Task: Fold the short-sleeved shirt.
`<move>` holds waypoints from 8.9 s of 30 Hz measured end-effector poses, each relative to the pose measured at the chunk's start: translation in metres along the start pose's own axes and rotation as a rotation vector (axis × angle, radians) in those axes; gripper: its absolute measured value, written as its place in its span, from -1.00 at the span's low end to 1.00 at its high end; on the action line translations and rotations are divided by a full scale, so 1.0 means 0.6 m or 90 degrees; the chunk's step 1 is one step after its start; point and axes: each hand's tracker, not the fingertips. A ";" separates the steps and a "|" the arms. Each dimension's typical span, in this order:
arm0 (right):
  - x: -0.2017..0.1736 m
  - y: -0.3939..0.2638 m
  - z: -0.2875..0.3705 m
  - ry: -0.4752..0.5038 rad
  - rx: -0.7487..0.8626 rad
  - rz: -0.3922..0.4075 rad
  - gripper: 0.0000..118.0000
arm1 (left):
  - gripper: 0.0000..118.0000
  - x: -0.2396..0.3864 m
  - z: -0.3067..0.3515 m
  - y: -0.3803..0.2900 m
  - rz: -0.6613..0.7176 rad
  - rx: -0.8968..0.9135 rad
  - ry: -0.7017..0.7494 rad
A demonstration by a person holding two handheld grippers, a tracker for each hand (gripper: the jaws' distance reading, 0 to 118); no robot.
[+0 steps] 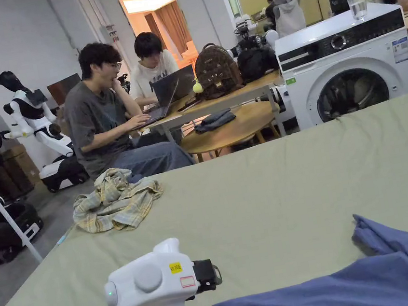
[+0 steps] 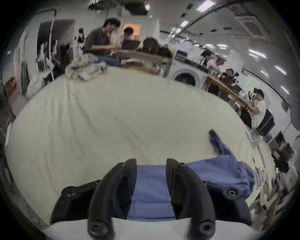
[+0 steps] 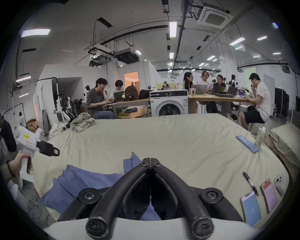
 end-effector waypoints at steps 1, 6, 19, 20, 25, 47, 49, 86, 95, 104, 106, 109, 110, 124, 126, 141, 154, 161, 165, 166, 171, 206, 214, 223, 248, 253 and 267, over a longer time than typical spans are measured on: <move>0.006 -0.003 0.000 -0.002 -0.004 -0.004 -1.00 | -0.41 -0.005 -0.020 -0.004 -0.011 -0.013 -0.001; 0.052 -0.015 -0.004 -0.022 -0.031 -0.063 -1.00 | -0.41 -0.037 -0.118 -0.017 0.037 -0.079 0.007; 0.104 -0.057 0.051 -0.079 -0.081 -0.086 -1.00 | -1.00 0.003 -0.180 -0.028 -0.053 -0.116 0.062; 0.107 -0.062 0.056 -0.086 -0.105 -0.096 -0.95 | -1.00 0.009 -0.180 -0.027 -0.070 -0.117 0.067; 0.135 -0.128 0.043 -0.088 -0.201 -0.212 -0.07 | -1.00 0.025 -0.159 -0.035 -0.070 -0.122 0.064; 0.116 -0.005 0.056 -0.020 -0.074 -0.193 -0.92 | -1.00 0.033 0.139 0.051 -0.047 0.227 -0.013; 0.094 0.053 0.060 -0.008 -0.044 -0.158 -0.92 | -1.00 0.042 0.210 0.070 -0.039 0.276 -0.026; 0.005 0.596 -0.219 -0.127 0.111 -0.030 -0.92 | -1.00 0.127 0.274 0.433 -0.092 0.477 0.116; 0.030 0.433 -0.278 -0.132 0.032 -0.016 -0.92 | -1.00 0.078 0.163 0.315 -0.033 0.382 0.084; 0.072 0.181 -0.164 -0.095 -0.061 0.004 -0.92 | -1.00 0.061 0.162 0.064 -0.020 0.317 0.017; 0.084 0.121 -0.123 -0.092 -0.081 0.011 -0.92 | -1.00 0.056 0.171 -0.003 -0.040 0.293 0.019; 0.107 0.040 -0.067 -0.078 -0.113 -0.042 -0.92 | -1.00 0.034 0.170 -0.090 -0.061 0.241 0.025; 0.111 0.017 -0.047 -0.074 -0.128 -0.038 -0.92 | -1.00 0.027 0.174 -0.123 -0.062 0.247 0.023; 0.115 -0.161 0.093 -0.090 -0.203 -0.030 -0.92 | -1.00 -0.025 0.154 -0.336 -0.029 0.089 0.026; 0.111 -0.174 0.090 -0.095 -0.207 -0.004 -0.91 | -1.00 -0.015 0.152 -0.344 -0.040 0.090 0.027; 0.045 -0.024 0.100 -0.044 0.007 0.047 -0.11 | -0.15 0.104 0.234 -0.197 -0.145 0.328 -0.019; -0.034 0.005 -0.013 -0.027 -0.012 0.047 -1.00 | -1.00 0.144 0.207 -0.129 -0.127 0.347 -0.014; -0.022 -0.012 -0.006 -0.021 -0.029 0.046 -1.00 | -1.00 0.085 0.210 -0.160 -0.075 0.298 -0.026; -0.012 -0.018 -0.004 -0.006 -0.031 0.020 -1.00 | -0.98 0.004 0.197 -0.209 -0.003 0.194 -0.040; -0.009 -0.022 -0.006 0.003 -0.037 0.008 -1.00 | -0.78 -0.016 0.190 -0.227 0.027 0.165 -0.028; -0.010 -0.040 -0.009 0.020 -0.055 -0.005 -1.00 | -0.25 -0.065 0.161 -0.310 0.112 0.080 -0.039; 0.049 -0.012 -0.515 -0.038 -0.518 -0.081 -0.13 | -0.97 -0.024 0.062 -0.333 0.045 -0.022 0.013; 0.056 0.020 -0.442 -0.006 -0.461 -0.054 -1.00 | -0.97 -0.021 0.062 -0.335 0.060 -0.007 0.010; 0.055 0.175 -0.240 0.045 -0.240 -0.023 -1.00 | -0.99 0.026 0.171 -0.265 0.046 0.189 -0.045; 0.092 0.732 -0.089 -0.149 0.137 0.015 -1.00 | -0.99 0.217 0.303 0.447 -0.047 0.412 -0.016; 0.049 0.815 -0.099 -0.153 0.188 0.031 -1.00 | -0.99 0.235 0.301 0.497 -0.078 0.440 0.029; 0.056 0.743 -0.182 -0.153 0.118 0.045 -1.00 | -0.99 0.195 0.178 0.404 -0.098 0.356 0.042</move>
